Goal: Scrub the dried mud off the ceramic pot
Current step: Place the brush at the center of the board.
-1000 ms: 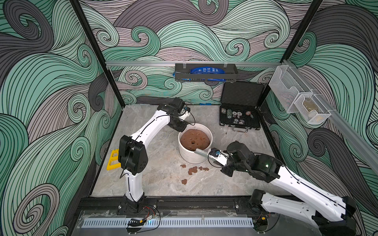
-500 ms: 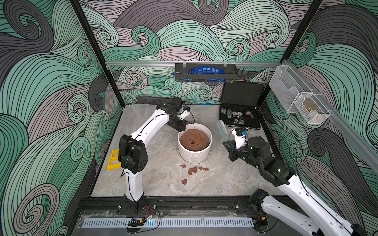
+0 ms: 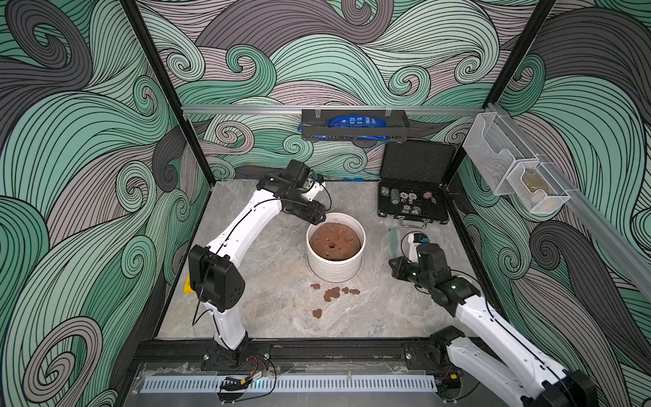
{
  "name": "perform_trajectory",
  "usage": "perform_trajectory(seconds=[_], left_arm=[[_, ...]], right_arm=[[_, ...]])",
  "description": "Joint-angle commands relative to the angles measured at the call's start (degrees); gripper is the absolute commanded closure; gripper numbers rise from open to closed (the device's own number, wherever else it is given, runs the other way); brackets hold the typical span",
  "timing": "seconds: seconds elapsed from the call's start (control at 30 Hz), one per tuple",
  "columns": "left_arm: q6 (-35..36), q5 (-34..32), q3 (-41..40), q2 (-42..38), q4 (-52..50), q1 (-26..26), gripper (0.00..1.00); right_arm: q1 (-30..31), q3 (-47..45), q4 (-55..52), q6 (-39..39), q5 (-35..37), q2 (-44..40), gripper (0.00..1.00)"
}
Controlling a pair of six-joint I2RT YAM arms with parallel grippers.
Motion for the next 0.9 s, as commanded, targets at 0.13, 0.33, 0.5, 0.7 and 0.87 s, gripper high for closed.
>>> perform_trajectory(seconds=[0.13,0.33,0.5,0.7,0.87], left_arm=[[-5.9,-7.2,-17.0,-15.9,4.2,2.2,0.01],[-11.2,-13.2,-31.7,-25.7,11.8,5.3,0.01],[-13.9,-15.0,-39.4,-28.0,16.9,7.4,0.01],[-16.8,-18.7,-44.3,-27.7,20.9,7.9,0.01],[-19.4,-27.9,-48.9,-27.2,27.8,8.6,0.01]], right_arm=[[-0.6,2.0,3.5,-0.3,-1.2,12.8,1.0],[-0.6,2.7,5.3,-3.0,1.3,18.6,0.9],[-0.5,1.2,7.8,-3.2,0.4,21.1,0.76],[-1.7,2.9,7.4,-3.6,2.3,20.0,0.71],[-6.6,6.6,6.4,-6.5,1.6,16.7,0.56]])
